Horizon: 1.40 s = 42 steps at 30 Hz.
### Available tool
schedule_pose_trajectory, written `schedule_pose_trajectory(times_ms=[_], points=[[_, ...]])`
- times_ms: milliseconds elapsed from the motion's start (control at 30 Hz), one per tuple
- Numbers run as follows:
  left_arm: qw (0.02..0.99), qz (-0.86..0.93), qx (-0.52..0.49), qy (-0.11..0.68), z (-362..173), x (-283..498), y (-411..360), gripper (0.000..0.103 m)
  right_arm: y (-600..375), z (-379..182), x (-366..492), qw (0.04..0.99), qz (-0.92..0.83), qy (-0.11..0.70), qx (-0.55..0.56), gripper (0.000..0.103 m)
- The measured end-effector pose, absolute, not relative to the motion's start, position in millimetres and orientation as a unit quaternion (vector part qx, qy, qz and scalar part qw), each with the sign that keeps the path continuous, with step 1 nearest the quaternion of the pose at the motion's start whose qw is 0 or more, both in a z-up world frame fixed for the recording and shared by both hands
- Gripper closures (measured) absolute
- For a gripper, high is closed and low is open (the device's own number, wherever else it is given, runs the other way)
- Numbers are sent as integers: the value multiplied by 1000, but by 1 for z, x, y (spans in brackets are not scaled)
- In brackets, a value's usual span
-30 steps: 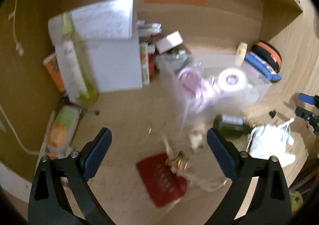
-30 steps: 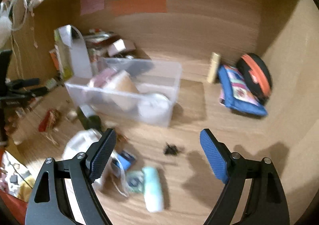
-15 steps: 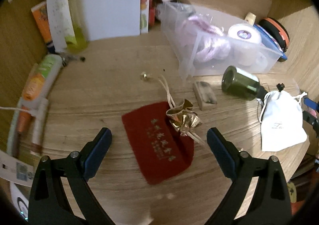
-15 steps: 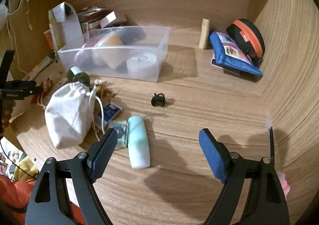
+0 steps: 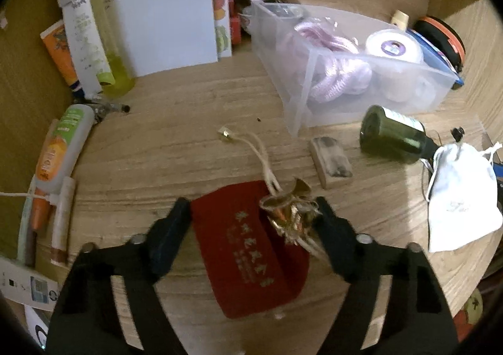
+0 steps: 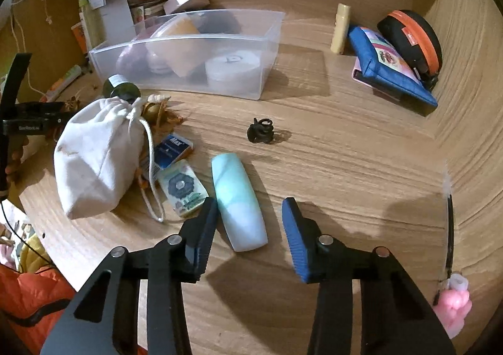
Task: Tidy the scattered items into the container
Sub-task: 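Grasp the red pouch with the left tool while the right tool grasps the mint-green tube, then carry the red pouch and mint tube into the clear box and open both tools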
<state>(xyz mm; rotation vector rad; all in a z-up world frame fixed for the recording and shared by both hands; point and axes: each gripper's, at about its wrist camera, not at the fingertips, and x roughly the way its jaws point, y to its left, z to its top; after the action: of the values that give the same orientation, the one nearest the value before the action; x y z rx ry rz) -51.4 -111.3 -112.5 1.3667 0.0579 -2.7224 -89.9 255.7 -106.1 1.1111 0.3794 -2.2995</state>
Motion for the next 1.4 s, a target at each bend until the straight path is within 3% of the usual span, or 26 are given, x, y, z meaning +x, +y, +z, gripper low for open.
schedule_pose_trajectory(times_ms=[167,233,267,367,933,1400], points=[[52,-899,435,21,-110,-49,-112,55,248,-106,-95,291,-849,143,418,65],[49,-900,433,19,-109,-47,-112,63,245,-105,-97,293,-849,141,417,72],[50,-900,432,18,-108,-46,-112,66,244,-105,-97,296,-848,140,417,80],[53,-901,430,25,-107,-43,-114,71,244,-105,-100,298,-848,130,418,80],[24,-945,321,60,-31,-33,-114,71,248,-32,-119,289,-887,109,343,80],[-45,-953,292,66,5,-92,-89,71,225,-3,-146,303,-897,92,307,80]])
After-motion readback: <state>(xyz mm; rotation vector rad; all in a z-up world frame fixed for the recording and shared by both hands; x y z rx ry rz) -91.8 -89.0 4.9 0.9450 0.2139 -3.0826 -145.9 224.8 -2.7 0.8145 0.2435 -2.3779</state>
